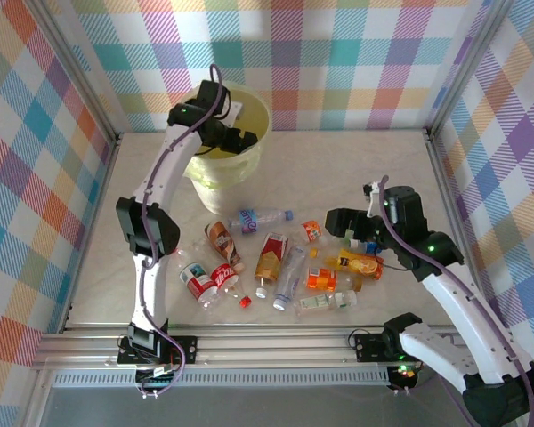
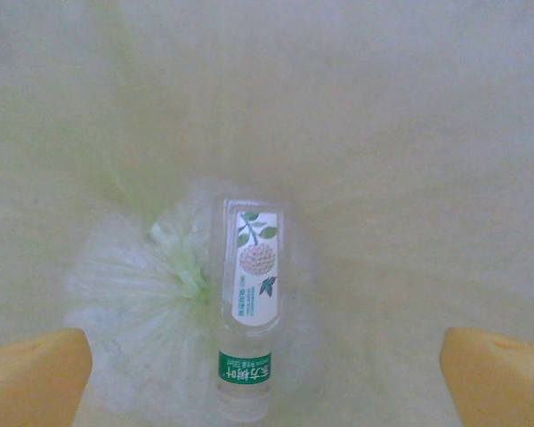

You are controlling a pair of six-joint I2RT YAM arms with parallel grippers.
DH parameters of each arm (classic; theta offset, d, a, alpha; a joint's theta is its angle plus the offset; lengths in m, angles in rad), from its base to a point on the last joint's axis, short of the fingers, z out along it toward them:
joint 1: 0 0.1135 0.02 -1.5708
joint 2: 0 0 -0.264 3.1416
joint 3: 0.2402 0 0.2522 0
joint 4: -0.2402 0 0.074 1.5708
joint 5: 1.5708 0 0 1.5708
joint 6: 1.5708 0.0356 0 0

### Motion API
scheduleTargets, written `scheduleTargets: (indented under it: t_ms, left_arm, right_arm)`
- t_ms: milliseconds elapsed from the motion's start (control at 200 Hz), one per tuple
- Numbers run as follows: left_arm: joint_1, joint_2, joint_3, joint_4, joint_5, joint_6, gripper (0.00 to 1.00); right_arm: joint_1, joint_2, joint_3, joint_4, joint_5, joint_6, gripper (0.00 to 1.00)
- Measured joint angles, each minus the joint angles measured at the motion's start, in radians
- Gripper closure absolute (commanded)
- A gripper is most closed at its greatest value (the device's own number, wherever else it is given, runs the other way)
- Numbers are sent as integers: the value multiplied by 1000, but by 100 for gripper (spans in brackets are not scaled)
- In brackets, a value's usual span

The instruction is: Put the plastic bottles in the bin

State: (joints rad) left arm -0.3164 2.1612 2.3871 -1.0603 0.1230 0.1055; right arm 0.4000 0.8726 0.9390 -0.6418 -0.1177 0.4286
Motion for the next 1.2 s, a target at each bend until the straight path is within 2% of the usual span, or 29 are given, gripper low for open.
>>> scheduleTargets:
  t_ms: [205, 395, 675, 845, 1005, 1200]
  left_arm:
    - [1, -129, 0, 26, 33, -59, 0]
    - [1, -285, -64, 89, 123, -146, 0]
    - [-10, -558, -336, 220, 317, -205, 0]
    - [-71, -690, -562, 308, 451, -217, 0]
    - [-154, -784, -798, 453, 571, -222, 0]
    - [-232, -826, -971, 629, 623, -251, 0]
  right_arm:
    - [0, 35, 4, -39, 34, 8, 0]
    - [0, 54, 9, -83, 75, 27, 0]
    - [-2, 110, 85, -156, 163, 31, 0]
    - [-24, 171, 92, -207, 233, 90, 0]
    - [-91, 253, 103, -251, 275, 138, 0]
    - [-196, 277, 100, -263, 284, 206, 0]
